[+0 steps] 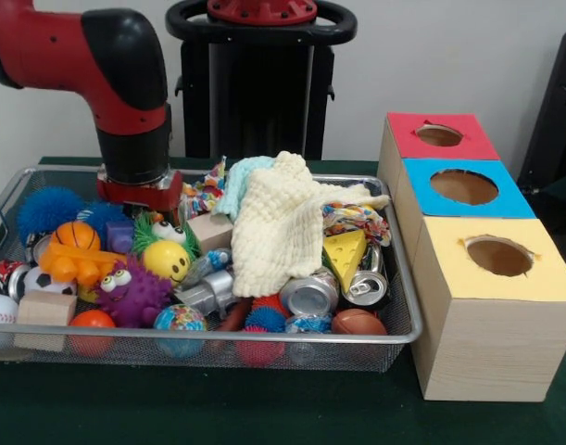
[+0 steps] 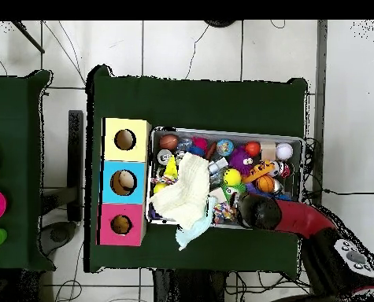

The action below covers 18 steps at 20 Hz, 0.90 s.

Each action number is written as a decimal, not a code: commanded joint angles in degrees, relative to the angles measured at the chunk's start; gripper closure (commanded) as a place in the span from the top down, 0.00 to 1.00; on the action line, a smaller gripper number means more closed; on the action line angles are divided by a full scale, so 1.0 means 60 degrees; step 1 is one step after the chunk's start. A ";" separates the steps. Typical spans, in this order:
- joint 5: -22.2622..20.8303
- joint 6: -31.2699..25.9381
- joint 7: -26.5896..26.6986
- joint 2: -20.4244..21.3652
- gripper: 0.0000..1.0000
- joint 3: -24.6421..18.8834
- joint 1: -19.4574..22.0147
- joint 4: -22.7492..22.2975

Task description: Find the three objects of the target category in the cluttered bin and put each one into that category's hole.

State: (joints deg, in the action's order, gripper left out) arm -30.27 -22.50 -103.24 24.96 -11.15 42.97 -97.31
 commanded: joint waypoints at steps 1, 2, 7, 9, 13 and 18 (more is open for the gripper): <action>-0.1017 0.2752 -0.0323 0.0084 1.00 -0.0560 -0.0965 0.2259; -0.1195 0.3071 -0.0411 0.0212 1.00 -0.0461 -0.1061 0.2314; -0.1814 0.3912 -0.0408 0.0719 1.00 -0.0719 -0.0921 0.2289; -0.1991 0.4170 -0.0486 0.0822 1.00 -0.0651 -0.0985 0.2348; -0.2103 0.4510 -0.0633 0.0984 1.00 -0.0475 -0.1120 0.2386; -0.2020 0.4322 -0.0640 0.1213 1.00 -0.0482 -0.1111 0.2277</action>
State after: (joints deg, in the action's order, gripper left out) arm -40.93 -3.51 -103.24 29.15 -10.51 36.75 -92.73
